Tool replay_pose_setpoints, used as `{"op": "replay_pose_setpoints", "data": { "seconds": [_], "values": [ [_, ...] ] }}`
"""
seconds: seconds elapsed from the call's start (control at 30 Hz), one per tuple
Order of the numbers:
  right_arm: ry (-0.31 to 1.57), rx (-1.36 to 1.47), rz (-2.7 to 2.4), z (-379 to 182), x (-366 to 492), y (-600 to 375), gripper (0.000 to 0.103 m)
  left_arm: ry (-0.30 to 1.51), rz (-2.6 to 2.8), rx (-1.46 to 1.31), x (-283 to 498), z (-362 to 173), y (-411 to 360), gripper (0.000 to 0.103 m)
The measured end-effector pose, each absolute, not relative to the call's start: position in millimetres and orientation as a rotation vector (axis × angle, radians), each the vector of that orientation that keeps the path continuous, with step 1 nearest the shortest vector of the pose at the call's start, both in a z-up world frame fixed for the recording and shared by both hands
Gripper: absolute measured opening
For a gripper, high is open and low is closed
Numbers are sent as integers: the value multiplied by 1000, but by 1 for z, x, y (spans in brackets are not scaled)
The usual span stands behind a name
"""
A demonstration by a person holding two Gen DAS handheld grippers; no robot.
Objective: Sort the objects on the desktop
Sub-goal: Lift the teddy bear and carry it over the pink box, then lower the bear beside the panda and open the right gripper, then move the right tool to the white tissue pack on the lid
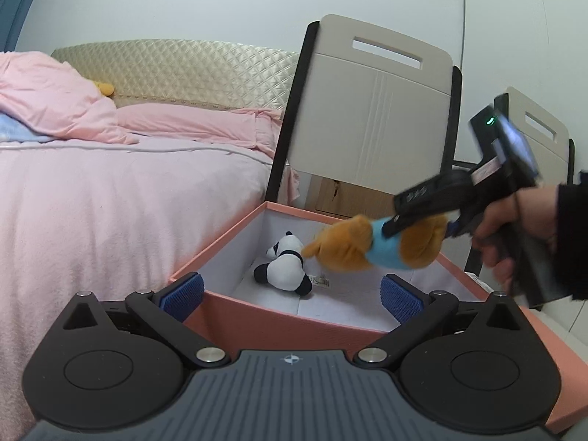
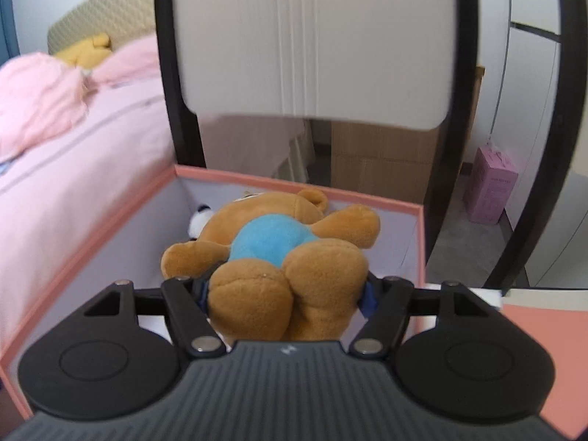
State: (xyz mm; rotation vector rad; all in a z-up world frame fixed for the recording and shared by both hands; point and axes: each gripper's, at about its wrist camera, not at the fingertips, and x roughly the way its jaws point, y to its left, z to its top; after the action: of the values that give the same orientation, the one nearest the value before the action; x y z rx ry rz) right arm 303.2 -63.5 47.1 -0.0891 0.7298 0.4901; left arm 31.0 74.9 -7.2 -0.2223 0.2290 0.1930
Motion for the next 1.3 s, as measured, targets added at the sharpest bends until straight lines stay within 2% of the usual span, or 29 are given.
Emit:
{"op": "replay_pose_setpoints", "data": {
  "seconds": [0.23, 0.37, 0.4, 0.57, 0.77, 1.0, 1.17, 1.3],
  "values": [
    [825, -176, 449, 6, 319, -51, 72, 234, 189, -210, 31, -7, 72, 103],
    [869, -182, 459, -6, 318, -55, 78, 237, 186, -203, 31, -8, 71, 103],
    [868, -188, 467, -5, 317, -56, 84, 238, 184, -202, 31, -9, 71, 103],
    [841, -91, 505, 11, 308, -71, 95, 238, 175, -198, 31, -9, 69, 103],
    [726, -45, 541, 52, 269, -94, 101, 232, 166, -181, 30, -9, 63, 103],
    [468, 18, 539, 81, 179, -158, 103, 217, 156, -144, 29, -9, 52, 103],
    [336, 66, 500, 69, 120, -205, 103, 206, 150, -133, 27, -8, 47, 103],
    [320, 106, 469, 46, 92, -227, 103, 201, 151, -125, 26, -8, 44, 103]
  ]
}}
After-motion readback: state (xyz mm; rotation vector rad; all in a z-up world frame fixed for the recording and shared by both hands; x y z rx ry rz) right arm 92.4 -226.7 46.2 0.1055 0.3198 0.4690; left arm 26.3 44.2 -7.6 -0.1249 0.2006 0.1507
